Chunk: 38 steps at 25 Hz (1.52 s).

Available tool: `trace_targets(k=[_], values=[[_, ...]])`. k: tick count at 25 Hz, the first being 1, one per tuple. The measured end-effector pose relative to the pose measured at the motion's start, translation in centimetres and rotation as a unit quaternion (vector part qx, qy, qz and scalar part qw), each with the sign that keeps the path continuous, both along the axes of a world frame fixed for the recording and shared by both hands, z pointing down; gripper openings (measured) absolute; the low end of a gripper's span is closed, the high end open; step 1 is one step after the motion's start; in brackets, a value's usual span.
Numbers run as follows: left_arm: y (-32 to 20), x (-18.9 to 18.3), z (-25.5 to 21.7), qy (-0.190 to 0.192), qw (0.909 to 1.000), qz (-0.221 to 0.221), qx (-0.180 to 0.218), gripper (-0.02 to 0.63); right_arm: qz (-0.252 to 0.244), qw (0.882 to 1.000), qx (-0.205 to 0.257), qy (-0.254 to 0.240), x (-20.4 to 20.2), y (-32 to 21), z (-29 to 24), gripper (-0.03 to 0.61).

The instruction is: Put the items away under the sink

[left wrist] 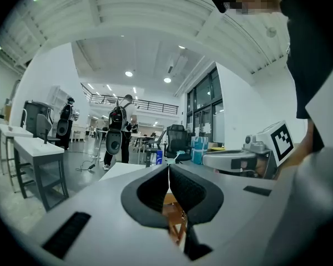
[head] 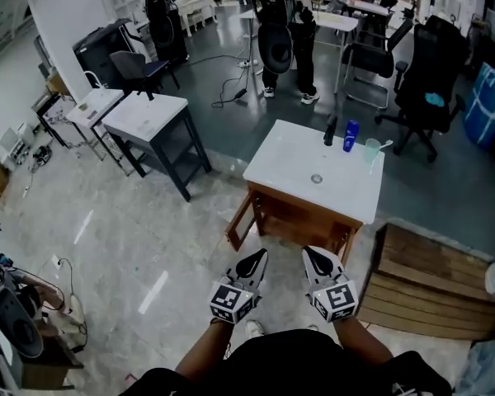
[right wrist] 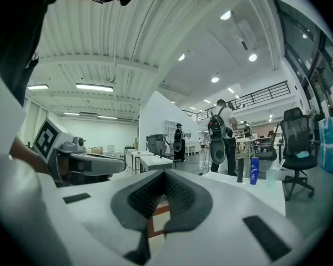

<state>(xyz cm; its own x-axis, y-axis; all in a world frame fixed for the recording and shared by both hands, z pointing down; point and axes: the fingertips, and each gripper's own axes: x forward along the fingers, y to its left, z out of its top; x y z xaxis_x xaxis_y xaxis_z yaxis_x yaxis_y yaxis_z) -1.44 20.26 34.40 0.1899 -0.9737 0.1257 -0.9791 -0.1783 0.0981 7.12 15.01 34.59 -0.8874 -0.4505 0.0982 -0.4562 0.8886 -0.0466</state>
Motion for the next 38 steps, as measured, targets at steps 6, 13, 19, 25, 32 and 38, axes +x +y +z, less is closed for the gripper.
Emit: trace_targets(k=[6,13,19,25,32,38], values=[[1.3,-3.0,0.7,0.0,0.9997,0.023,-0.006,0.021,0.005,1.0,0.014,-0.015,-3.0,1.1,0.0,0.018],[0.6,-5.8,0.7,-0.001,0.9989,0.047,-0.003,0.021,0.059,0.998,0.007,-0.013,-3.8,0.0,0.4,0.018],[-2.3,-6.0,0.7,0.001,0.9971,0.076,-0.004,0.021,0.096,0.995,0.003,-0.015,-3.6,-2.8,0.7,0.018],[-7.8,-6.5,1.3,-0.008,0.9956,0.093,-0.013,0.021,0.106,0.994,0.013,-0.012,-4.3,-8.3,1.0,0.018],[-16.6,-5.8,0.8,-0.013,0.9943,0.106,-0.008,0.021,0.106,0.994,0.019,0.004,-3.9,-15.6,1.1,0.018],[-23.0,-4.0,1.2,-0.015,0.9925,0.12,-0.018,0.021,0.124,0.992,0.015,0.012,-1.9,-22.1,1.7,0.018]])
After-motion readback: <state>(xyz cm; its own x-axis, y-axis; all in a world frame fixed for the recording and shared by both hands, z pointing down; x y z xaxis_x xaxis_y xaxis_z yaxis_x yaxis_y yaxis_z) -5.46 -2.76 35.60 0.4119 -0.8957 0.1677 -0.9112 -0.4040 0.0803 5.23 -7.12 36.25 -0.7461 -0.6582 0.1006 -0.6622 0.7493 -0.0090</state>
